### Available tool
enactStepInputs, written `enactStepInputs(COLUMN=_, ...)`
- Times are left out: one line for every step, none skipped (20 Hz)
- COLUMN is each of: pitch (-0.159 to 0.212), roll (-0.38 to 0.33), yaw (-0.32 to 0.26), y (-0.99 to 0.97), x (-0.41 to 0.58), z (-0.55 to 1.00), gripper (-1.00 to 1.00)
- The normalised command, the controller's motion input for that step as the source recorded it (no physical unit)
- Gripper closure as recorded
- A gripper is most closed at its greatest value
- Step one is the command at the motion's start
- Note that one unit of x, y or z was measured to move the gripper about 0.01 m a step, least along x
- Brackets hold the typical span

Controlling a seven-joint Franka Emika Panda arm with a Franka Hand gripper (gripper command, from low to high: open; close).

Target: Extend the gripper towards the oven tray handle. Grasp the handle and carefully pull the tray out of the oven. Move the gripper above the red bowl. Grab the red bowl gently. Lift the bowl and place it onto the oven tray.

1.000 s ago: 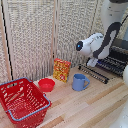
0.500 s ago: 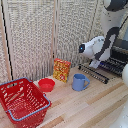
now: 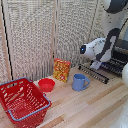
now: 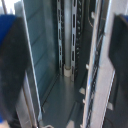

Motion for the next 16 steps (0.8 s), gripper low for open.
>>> enactStepInputs(pitch=0.000, roll=0.032, yaw=0.070, y=-0.29, x=-0.129, z=0.21, gripper=1.00)
enactStepInputs(pitch=0.000, roll=0.038, yaw=0.064, y=-0.26, x=-0.117, z=0.23, gripper=1.00)
enactStepInputs(pitch=0.000, roll=0.035, yaw=0.053, y=-0.21, x=-0.097, z=0.24, gripper=1.00)
enactStepInputs(pitch=0.000, roll=0.057, yaw=0.037, y=-0.21, x=-0.014, z=0.26, gripper=1.00)
enactStepInputs(pitch=0.000, roll=0.074, yaw=0.054, y=-0.20, x=-0.040, z=0.25, gripper=1.00)
enactStepInputs(pitch=0.000, roll=0.093, yaw=0.069, y=-0.15, x=-0.063, z=0.25, gripper=1.00)
enactStepInputs(pitch=0.014, roll=0.089, yaw=0.073, y=-0.10, x=-0.051, z=0.22, gripper=1.00)
enactStepInputs(pitch=0.028, roll=0.103, yaw=0.064, y=-0.09, x=0.000, z=0.16, gripper=1.00)
enactStepInputs(pitch=0.041, roll=0.120, yaw=0.046, y=-0.05, x=0.000, z=0.20, gripper=1.00)
enactStepInputs(pitch=0.040, roll=0.142, yaw=0.036, y=-0.04, x=0.000, z=0.20, gripper=1.00)
enactStepInputs(pitch=0.040, roll=0.132, yaw=0.033, y=0.00, x=0.000, z=0.21, gripper=1.00)
enactStepInputs(pitch=0.032, roll=0.156, yaw=0.036, y=0.00, x=0.000, z=0.19, gripper=1.00)
enactStepInputs(pitch=0.034, roll=0.185, yaw=0.024, y=0.11, x=0.000, z=0.15, gripper=1.00)
enactStepInputs(pitch=0.047, roll=0.202, yaw=0.013, y=0.23, x=0.014, z=0.12, gripper=1.00)
enactStepInputs(pitch=0.042, roll=0.211, yaw=0.015, y=0.37, x=0.000, z=0.08, gripper=1.00)
enactStepInputs(pitch=0.040, roll=0.215, yaw=0.007, y=0.47, x=0.006, z=0.06, gripper=1.00)
